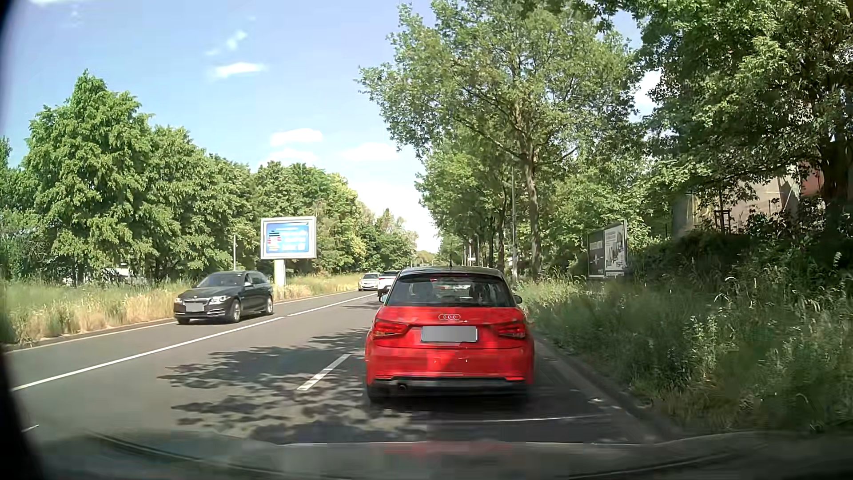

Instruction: Follow the waypoints while adhering to traffic rules and regulations

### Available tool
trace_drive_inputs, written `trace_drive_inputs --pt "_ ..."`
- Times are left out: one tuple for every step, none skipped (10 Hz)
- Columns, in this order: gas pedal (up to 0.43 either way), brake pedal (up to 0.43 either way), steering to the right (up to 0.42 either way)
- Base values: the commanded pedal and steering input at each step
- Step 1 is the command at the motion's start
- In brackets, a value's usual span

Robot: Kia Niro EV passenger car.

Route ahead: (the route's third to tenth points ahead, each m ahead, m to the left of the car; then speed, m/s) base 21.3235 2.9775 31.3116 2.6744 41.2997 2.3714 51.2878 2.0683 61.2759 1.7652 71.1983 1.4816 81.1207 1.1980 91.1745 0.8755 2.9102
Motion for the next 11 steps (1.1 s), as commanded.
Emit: trace_drive_inputs --pt "0.000 0.030 0.003" --pt "0.000 0.030 0.003" --pt "0.000 0.030 0.003" --pt "0.000 0.037 0.003" --pt "0.000 0.030 0.003" --pt "0.000 0.030 0.002" --pt "0.000 0.030 0.001" --pt "0.000 0.030 0.000" --pt "0.000 0.030 0.000" --pt "0.000 0.030 0.000" --pt "0.000 0.030 -0.001"
